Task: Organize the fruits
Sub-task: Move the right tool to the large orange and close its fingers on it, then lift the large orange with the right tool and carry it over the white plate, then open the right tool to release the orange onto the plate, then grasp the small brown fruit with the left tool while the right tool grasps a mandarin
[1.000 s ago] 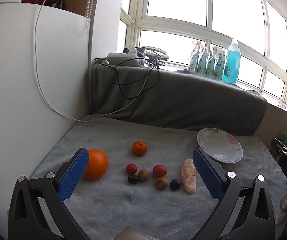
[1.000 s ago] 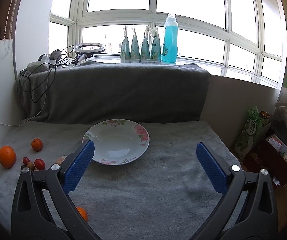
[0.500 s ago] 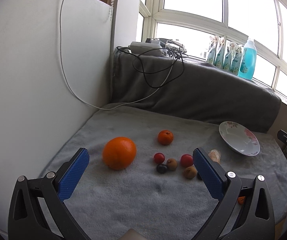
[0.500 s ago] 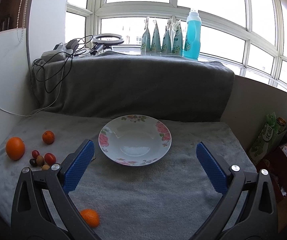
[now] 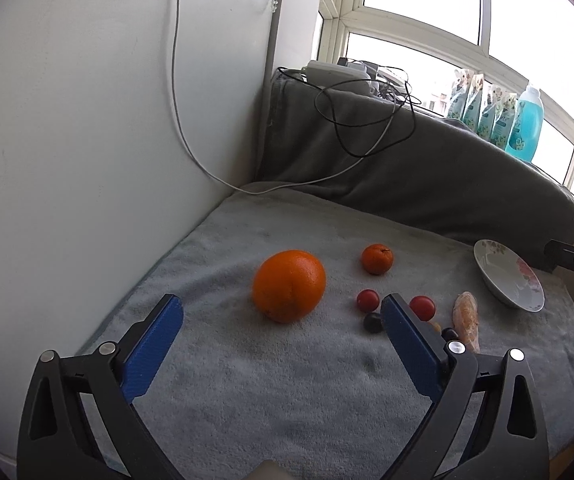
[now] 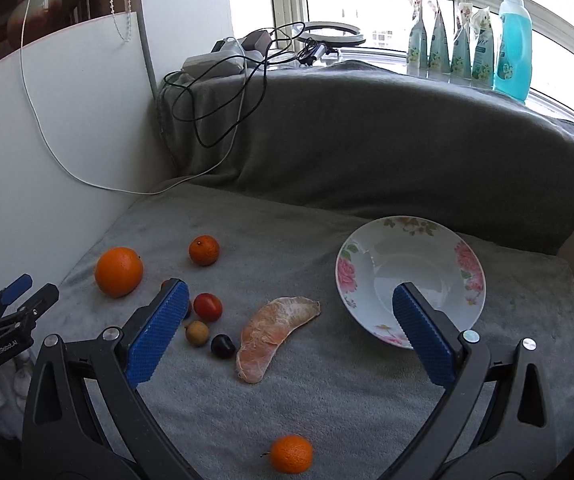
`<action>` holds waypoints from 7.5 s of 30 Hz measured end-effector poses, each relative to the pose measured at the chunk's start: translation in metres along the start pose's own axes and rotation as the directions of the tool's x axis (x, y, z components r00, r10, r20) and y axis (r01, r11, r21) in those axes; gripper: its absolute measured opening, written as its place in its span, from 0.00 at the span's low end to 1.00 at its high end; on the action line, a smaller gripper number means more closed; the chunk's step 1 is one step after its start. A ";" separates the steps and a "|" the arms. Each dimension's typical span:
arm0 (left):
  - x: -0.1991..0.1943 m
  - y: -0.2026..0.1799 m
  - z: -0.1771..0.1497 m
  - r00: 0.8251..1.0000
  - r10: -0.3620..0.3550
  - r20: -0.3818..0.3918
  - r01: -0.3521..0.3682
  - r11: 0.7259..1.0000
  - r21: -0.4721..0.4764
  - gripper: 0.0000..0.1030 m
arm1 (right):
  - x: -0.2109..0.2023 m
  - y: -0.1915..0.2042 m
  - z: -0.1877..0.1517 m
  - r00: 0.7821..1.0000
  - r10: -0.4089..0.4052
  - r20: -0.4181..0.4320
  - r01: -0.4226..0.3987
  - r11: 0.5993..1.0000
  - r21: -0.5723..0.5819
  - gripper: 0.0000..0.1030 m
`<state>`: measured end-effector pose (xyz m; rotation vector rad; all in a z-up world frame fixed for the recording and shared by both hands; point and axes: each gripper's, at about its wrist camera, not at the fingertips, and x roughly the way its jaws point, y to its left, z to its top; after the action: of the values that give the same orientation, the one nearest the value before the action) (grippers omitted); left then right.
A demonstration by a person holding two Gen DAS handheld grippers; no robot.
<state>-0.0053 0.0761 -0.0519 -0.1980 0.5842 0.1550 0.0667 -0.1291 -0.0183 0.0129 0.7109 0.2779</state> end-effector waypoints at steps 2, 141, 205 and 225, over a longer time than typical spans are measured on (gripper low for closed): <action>0.005 0.003 -0.002 1.000 -0.010 -0.017 0.010 1.000 -0.010 0.96 | 0.010 0.013 0.006 1.000 0.017 -0.020 -0.018 1.000 -0.025 1.00; 0.105 -0.262 0.004 0.769 -0.498 -0.402 0.558 0.829 0.041 0.62 | 0.071 -0.152 0.003 0.928 0.290 -0.236 -0.161 0.880 0.447 0.70; 0.039 -0.079 0.014 0.935 -0.305 -0.180 0.324 0.942 0.089 0.62 | -0.035 -0.072 -0.035 0.996 0.075 -0.057 -0.071 0.995 0.073 0.98; 0.031 -0.048 -0.024 0.932 -0.287 -0.220 0.309 0.948 0.074 0.62 | -0.046 -0.038 -0.089 0.995 0.046 -0.088 -0.051 0.997 -0.060 0.96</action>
<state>0.0172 0.0272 -0.0817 -0.1978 0.7603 -0.1951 -0.0147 -0.1847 -0.0598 -0.0416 0.7880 0.3486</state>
